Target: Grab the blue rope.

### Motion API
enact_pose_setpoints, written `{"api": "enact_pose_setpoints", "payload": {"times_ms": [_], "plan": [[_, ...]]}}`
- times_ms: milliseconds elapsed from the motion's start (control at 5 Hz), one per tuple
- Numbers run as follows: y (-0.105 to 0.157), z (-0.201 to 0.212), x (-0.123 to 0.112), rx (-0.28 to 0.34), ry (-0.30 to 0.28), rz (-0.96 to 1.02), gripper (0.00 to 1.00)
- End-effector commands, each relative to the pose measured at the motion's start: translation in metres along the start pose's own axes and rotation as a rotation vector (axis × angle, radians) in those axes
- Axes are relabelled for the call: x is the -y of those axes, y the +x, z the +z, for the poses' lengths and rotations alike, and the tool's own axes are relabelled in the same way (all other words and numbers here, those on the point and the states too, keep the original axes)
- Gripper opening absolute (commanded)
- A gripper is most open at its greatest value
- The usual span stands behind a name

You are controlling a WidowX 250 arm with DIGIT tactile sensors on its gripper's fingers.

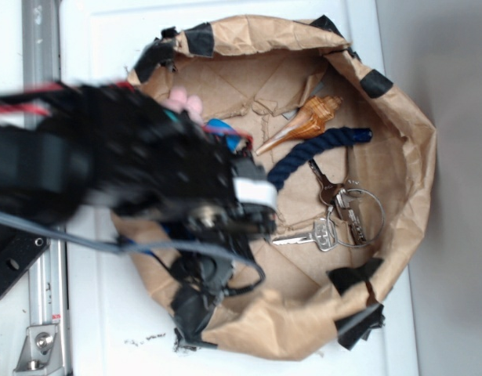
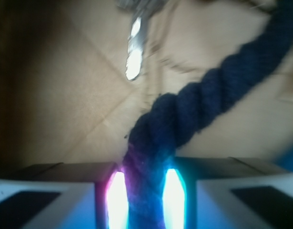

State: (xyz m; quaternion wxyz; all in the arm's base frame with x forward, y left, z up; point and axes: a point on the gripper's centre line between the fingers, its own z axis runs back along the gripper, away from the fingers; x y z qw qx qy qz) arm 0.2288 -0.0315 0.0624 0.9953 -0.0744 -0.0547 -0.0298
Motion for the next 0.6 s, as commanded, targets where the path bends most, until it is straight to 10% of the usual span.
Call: {"api": "enact_pose_setpoints", "payload": {"times_ms": [0, 400], "plan": [[0.011, 0.111, -0.020, 0.186, -0.001, 0.182, 0.00], [0.010, 0.109, 0.001, 0.152, 0.038, 0.139, 0.00]]}}
